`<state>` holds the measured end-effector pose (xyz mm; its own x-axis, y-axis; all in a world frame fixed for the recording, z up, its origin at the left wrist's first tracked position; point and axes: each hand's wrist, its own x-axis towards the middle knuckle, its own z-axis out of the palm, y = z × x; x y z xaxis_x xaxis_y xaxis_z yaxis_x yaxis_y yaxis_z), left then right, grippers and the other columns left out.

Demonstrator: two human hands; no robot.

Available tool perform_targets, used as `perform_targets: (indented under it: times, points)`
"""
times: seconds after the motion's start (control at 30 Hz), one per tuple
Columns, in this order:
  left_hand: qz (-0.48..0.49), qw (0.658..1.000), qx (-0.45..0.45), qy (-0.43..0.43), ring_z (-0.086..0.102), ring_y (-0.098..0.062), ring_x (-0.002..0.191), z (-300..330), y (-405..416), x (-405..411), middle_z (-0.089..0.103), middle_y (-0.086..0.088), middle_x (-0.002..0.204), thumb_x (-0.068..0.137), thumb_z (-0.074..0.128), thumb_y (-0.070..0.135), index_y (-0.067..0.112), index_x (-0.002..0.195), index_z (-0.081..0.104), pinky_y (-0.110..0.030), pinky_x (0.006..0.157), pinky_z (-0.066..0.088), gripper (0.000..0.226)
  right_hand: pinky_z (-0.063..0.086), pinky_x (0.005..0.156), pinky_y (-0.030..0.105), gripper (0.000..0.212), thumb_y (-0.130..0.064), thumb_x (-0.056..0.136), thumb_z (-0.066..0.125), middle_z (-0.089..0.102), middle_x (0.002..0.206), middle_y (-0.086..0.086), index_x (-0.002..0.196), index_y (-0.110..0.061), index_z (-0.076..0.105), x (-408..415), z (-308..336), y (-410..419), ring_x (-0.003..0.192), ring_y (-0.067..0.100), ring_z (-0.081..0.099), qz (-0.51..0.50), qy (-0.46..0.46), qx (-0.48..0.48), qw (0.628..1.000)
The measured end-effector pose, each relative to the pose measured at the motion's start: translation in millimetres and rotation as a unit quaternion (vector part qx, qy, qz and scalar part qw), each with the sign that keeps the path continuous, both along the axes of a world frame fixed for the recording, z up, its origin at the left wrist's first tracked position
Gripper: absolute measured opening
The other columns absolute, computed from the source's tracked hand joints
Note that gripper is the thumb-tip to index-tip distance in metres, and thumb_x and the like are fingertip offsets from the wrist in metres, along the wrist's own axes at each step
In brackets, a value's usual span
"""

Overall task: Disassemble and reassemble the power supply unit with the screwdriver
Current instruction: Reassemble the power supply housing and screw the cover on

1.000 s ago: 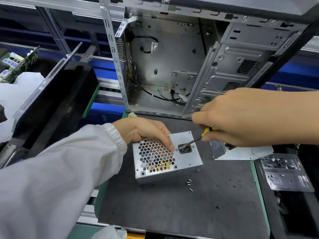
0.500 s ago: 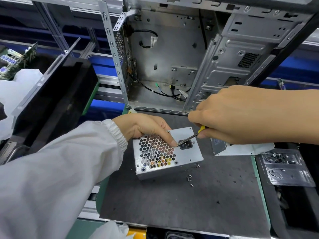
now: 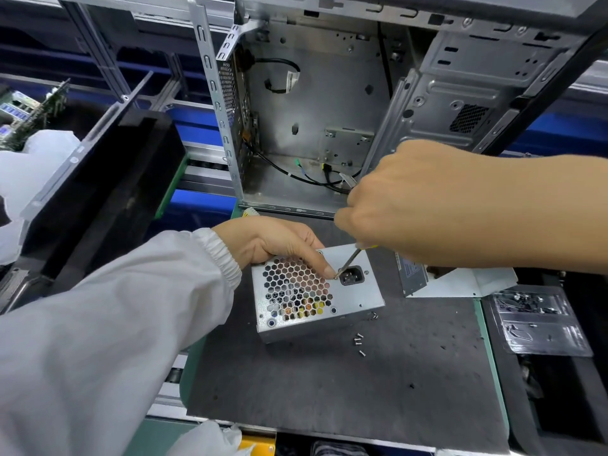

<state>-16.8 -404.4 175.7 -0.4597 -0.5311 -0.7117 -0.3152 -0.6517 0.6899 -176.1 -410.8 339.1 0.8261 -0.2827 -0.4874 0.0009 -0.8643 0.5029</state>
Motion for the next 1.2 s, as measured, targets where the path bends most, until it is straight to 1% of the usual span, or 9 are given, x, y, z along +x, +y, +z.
perform_targets:
  times: [0.2, 0.37, 0.5, 0.57, 0.73, 0.8, 0.93, 1.1, 1.2]
  points:
    - [0.012, 1.0, 0.009, 0.017, 0.066, -0.029, 0.093, 0, -1, 0, 0.069, -0.019, 0.107, 0.069, 0.075, 0.014, -0.004, 0.115, 0.065, -0.044, 0.098, 0.049, 0.05, 0.017, 0.041, 0.025, 0.034, -0.032, 0.088, 0.056, 0.027, 0.088, 0.0, 0.088, -0.018, 0.025, 2, -3, 2, 0.048, 0.012, 0.029, -0.015, 0.033, 0.018, 0.999]
    - [0.038, 0.999, 0.019, 0.015, 0.064, -0.023, 0.085, 0, -1, -1, 0.067, -0.015, 0.101, 0.068, 0.075, 0.017, -0.002, 0.109, 0.066, -0.035, 0.092, 0.05, 0.046, 0.017, 0.043, 0.024, 0.04, -0.023, 0.095, 0.049, 0.03, 0.063, -0.001, 0.063, -0.018, 0.025, 7, -1, 0, 0.046, 0.016, 0.021, 0.02, 0.02, -0.028, 0.999]
    - [0.031, 0.999, 0.022, 0.015, 0.067, -0.02, 0.077, -2, -2, 0, 0.07, -0.012, 0.092, 0.074, 0.072, 0.016, 0.0, 0.101, 0.069, -0.032, 0.08, 0.055, 0.032, 0.014, 0.041, 0.026, 0.036, -0.047, 0.092, 0.051, 0.032, 0.065, -0.004, 0.087, -0.017, 0.03, 9, -3, -4, 0.044, 0.014, 0.022, 0.001, 0.026, -0.014, 1.0]
    - [0.028, 0.999, 0.032, 0.022, 0.07, -0.017, 0.07, -3, -2, 1, 0.073, -0.009, 0.085, 0.078, 0.07, 0.015, 0.005, 0.087, 0.073, -0.028, 0.071, 0.058, 0.014, 0.018, 0.041, 0.027, 0.034, -0.037, 0.088, 0.057, 0.025, 0.083, -0.001, 0.093, -0.019, 0.028, 9, -1, -6, 0.049, 0.013, 0.029, -0.008, 0.037, 0.008, 0.999]
    - [0.034, 0.999, 0.027, 0.012, 0.069, -0.02, 0.077, -2, -2, 0, 0.073, -0.012, 0.092, 0.07, 0.072, 0.016, 0.004, 0.092, 0.073, -0.031, 0.079, 0.057, 0.025, 0.016, 0.043, 0.024, 0.036, -0.024, 0.093, 0.05, 0.028, 0.061, -0.002, 0.065, -0.019, 0.028, 13, 0, -3, 0.05, 0.019, 0.031, 0.022, 0.037, -0.035, 0.998]
    - [0.032, 0.999, 0.023, 0.009, 0.067, -0.026, 0.087, -2, -2, -1, 0.07, -0.016, 0.103, 0.069, 0.073, 0.016, 0.001, 0.106, 0.068, -0.035, 0.088, 0.054, 0.041, 0.015, 0.042, 0.024, 0.026, -0.031, 0.096, 0.049, 0.03, 0.057, -0.002, 0.075, -0.017, 0.041, 12, -2, -2, 0.044, 0.016, 0.024, 0.001, 0.049, -0.026, 0.998]
    - [0.028, 0.999, 0.033, 0.02, 0.07, -0.016, 0.068, -2, -4, 1, 0.074, -0.008, 0.082, 0.072, 0.072, 0.017, 0.006, 0.085, 0.074, -0.026, 0.068, 0.059, 0.017, 0.018, 0.041, 0.026, 0.036, -0.043, 0.088, 0.059, 0.031, 0.085, -0.002, 0.1, -0.02, 0.034, 12, 1, -8, 0.049, 0.011, 0.028, -0.005, 0.047, 0.034, 0.998]
    - [0.027, 0.999, 0.023, 0.006, 0.061, -0.033, 0.101, -4, -1, 0, 0.061, -0.027, 0.125, 0.07, 0.073, 0.015, -0.008, 0.126, 0.057, -0.043, 0.099, 0.048, 0.062, 0.024, 0.045, 0.024, 0.046, -0.033, 0.097, 0.049, 0.028, 0.059, 0.001, 0.062, -0.013, 0.028, 16, 3, -6, 0.046, 0.017, 0.022, 0.015, 0.004, -0.002, 1.0]
    - [0.024, 0.999, 0.021, 0.015, 0.068, -0.023, 0.083, -5, -3, 0, 0.07, -0.019, 0.104, 0.074, 0.072, 0.016, -0.004, 0.106, 0.068, -0.034, 0.083, 0.056, 0.037, 0.02, 0.043, 0.025, 0.046, -0.05, 0.094, 0.047, 0.033, 0.062, 0.0, 0.071, -0.012, 0.034, 13, 0, -9, 0.047, 0.015, 0.024, -0.021, 0.007, 0.016, 1.0]
